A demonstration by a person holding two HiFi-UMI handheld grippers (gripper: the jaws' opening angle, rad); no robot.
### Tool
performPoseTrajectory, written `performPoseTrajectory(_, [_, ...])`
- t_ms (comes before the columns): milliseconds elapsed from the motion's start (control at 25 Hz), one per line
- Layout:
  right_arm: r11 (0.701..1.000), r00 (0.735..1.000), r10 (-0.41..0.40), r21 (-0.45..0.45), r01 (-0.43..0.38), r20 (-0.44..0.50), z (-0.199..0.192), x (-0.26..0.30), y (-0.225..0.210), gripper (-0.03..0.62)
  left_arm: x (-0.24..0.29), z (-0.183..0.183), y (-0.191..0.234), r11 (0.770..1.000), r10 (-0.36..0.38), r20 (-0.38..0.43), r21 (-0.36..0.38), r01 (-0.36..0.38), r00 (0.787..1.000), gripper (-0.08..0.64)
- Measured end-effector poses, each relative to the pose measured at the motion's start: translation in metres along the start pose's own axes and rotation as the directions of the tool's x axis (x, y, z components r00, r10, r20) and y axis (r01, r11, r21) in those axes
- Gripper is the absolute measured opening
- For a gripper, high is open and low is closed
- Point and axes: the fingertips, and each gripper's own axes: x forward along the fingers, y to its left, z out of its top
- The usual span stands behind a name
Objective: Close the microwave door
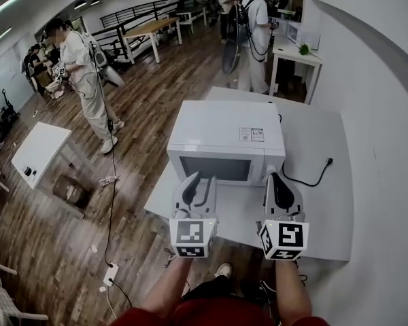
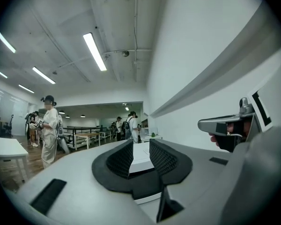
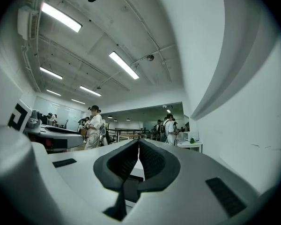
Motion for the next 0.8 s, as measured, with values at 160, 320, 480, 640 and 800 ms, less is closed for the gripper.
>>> performPoseTrajectory(160, [1.0,1.0,0.026,-0.009,-0.026,0.002,0.008,-0.005,0.013,0.028,-0.015,0.003,0.01,1.0,0.027,-0.011,-0.012,-0.027,1.0,0.086])
performPoseTrajectory(320, [0.998,0.998,0.057,-0.018,-0.057,-0.002,0.014,-0.01,0.026,0.028,-0.024,0.009,0.013,0.999,0.031,-0.006,-0.019,-0.031,1.0,0.049])
performPoseTrajectory(480, [0.994,0.996,0.093,-0.056,-0.094,-0.012,0.019,-0.014,0.04,0.028,-0.03,0.018,0.006,1.0,-0.006,0.013,-0.01,0.006,1.0,0.028])
performPoseTrajectory(640, [0.993,0.994,0.111,-0.041,-0.112,-0.017,0.018,-0.012,0.045,0.028,-0.032,0.018,0.012,1.0,0.021,0.015,-0.017,-0.021,1.0,0.028])
performPoseTrajectory(800, [0.993,0.994,0.11,-0.047,-0.112,-0.028,0.015,-0.013,0.045,0.028,-0.032,0.016,0.016,0.999,0.041,0.008,-0.025,-0.041,0.999,0.028])
